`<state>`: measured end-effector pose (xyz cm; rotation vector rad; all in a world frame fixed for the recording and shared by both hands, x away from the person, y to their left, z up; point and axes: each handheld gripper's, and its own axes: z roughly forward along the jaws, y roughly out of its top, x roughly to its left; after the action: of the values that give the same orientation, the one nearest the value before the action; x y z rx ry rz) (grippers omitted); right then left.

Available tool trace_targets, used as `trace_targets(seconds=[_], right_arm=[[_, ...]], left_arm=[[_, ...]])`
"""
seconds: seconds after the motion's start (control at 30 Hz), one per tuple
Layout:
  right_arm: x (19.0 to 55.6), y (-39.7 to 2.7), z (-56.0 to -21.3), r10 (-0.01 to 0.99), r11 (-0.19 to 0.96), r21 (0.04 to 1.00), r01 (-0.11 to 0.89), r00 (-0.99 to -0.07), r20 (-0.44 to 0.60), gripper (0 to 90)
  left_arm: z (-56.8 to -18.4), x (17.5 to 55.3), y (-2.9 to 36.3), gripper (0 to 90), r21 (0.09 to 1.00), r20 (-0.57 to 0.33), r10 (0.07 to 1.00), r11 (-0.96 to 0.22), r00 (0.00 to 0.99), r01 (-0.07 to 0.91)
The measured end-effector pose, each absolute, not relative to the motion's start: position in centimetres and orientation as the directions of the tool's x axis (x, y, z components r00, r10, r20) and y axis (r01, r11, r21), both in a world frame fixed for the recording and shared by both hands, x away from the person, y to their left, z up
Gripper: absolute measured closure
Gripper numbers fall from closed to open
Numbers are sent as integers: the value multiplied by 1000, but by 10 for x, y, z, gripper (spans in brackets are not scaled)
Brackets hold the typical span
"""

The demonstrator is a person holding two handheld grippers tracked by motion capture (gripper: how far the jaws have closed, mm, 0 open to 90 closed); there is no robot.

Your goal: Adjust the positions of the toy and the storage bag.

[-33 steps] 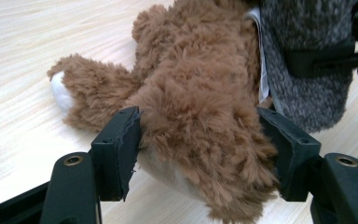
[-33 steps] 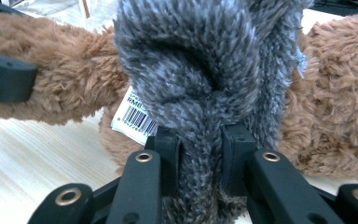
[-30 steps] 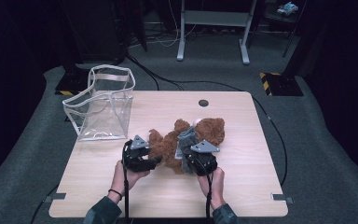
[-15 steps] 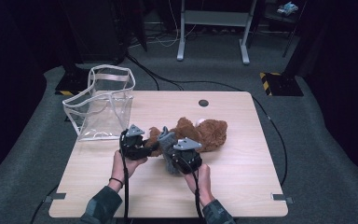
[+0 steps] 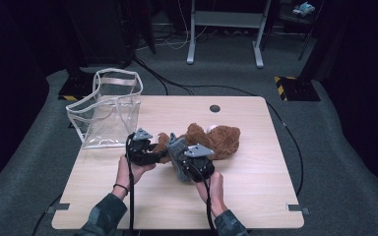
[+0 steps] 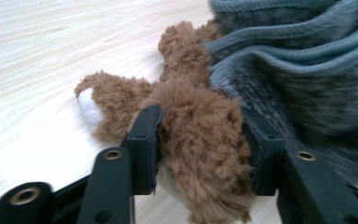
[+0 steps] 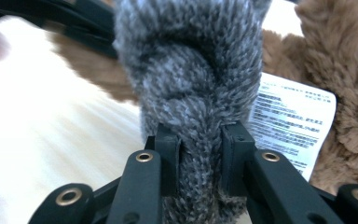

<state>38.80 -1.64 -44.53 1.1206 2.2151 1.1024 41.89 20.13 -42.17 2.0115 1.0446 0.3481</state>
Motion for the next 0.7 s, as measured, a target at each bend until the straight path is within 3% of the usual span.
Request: trace_targets(seconds=[0.23, 0.43, 0.57, 0.7], right_arm=[[392, -30, -446, 844, 303, 816, 493, -536, 11, 729], [385, -24, -443, 838, 301, 829, 471, -546, 7, 729], [373, -5, -440, 778, 341, 832, 437, -628, 12, 729], [381, 2, -450, 781, 368, 807, 463, -625, 2, 731]], left_arm=[[-421, 407, 204, 492, 764, -123, 768, -331, 629, 554], [-421, 405, 210, 660, 773, -111, 776, -326, 621, 545], [-420, 413, 209, 701, 777, -115, 787, -309, 606, 549], [-421, 418, 210, 722, 779, -97, 800, -310, 593, 546]])
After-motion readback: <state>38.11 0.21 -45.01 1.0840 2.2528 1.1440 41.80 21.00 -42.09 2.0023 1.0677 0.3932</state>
